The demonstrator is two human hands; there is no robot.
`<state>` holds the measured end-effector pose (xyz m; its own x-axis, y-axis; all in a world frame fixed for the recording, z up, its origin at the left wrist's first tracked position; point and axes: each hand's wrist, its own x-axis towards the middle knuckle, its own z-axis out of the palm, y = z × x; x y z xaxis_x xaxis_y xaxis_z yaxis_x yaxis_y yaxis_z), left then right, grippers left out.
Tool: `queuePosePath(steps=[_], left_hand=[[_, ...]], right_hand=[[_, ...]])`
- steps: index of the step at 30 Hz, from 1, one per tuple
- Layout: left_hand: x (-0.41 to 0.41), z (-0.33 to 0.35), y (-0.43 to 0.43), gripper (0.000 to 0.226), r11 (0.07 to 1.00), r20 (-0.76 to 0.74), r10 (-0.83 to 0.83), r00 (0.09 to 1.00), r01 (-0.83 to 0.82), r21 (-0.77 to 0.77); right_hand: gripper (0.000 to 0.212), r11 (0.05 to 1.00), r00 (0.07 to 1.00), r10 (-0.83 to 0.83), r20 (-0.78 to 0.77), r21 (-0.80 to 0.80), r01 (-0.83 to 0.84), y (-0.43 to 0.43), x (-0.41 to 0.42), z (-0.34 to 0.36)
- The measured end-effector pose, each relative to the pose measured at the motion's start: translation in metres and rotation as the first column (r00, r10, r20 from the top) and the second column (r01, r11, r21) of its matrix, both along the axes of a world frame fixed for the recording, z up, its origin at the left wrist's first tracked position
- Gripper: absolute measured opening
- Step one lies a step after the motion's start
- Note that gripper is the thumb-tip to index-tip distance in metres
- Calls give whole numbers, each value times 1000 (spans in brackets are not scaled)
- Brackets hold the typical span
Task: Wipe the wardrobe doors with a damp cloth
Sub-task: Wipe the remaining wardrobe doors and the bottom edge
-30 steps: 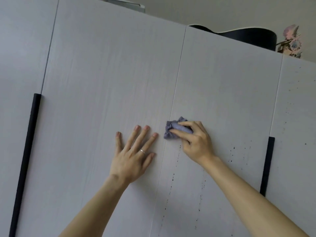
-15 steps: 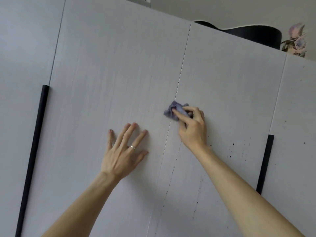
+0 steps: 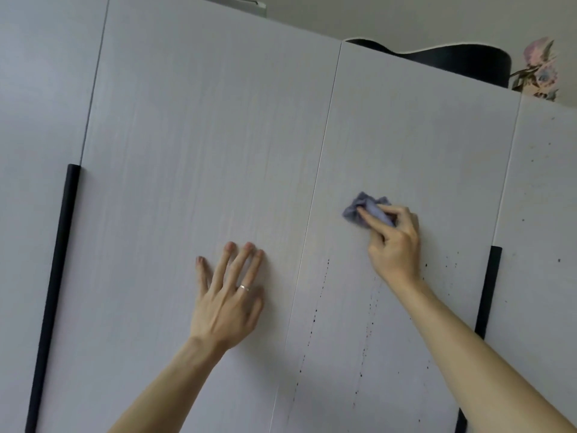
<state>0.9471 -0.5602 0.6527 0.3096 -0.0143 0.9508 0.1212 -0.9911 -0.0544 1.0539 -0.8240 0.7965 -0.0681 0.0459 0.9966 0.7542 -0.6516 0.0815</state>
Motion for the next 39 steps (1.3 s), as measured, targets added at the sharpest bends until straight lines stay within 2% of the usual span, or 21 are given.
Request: queuePosePath(steps=[2,4,9,13,15,17,19,21,26,28,30,33,35,37,39], left_hand=[[2,-2,-5,70,1000,-12,-4,1000,4,-29],[-1,-4,-3,70,999,-19,-23,1000,23,-37],[-13,-31,20,63,996,-32,-52,998,54,66],[-16,-43,29,63,996,-50,-13,999,17,88],[-14,-42,22,62,999,-52,-8,999,11,53],[-13,-40,12,62,999,-59,-9,998,11,44],[-12,-39,3,64,996,-99,-25,995,33,81],[-9,-35,-8,67,994,-146,-34,989,49,101],[5,-30,-48,64,996,-159,-54,986,41,-82],[8,-36,-52,66,992,-156,-53,986,34,-120],[10,-40,-51,67,993,-156,-49,987,31,-118],[11,-41,-53,64,993,-147,-50,988,33,-114],[12,-40,-57,63,991,-147,-42,988,23,-132],[15,-41,-64,64,987,-151,-39,988,14,-163],[15,-41,-68,65,980,-155,-47,987,15,-201]], right_hand=[[49,997,1000,16,-23,77,-14,7,1,-6],[43,996,998,60,-2,61,-60,35,-6,-8],[40,952,978,188,88,-260,-159,124,-38,-27],[40,861,976,171,136,-502,-80,154,-56,-35],[43,834,977,144,155,-550,-36,137,-49,-29],[46,870,982,99,160,-494,-8,105,-34,-24],[46,947,988,53,145,-320,-4,63,-16,-25],[48,985,994,10,111,-170,9,24,-2,-33],[40,996,998,22,-61,91,-17,4,5,-65],[40,999,999,30,-26,16,-30,16,-3,-91],[39,985,999,46,23,-170,-41,16,-9,-110],[39,949,998,51,45,-315,-35,2,-12,-89],[41,972,1000,26,3,-234,-24,-2,-11,-54],[41,997,992,40,-116,-59,-47,-4,-10,-21],[40,999,989,54,-138,-2,-55,1,-9,-20]])
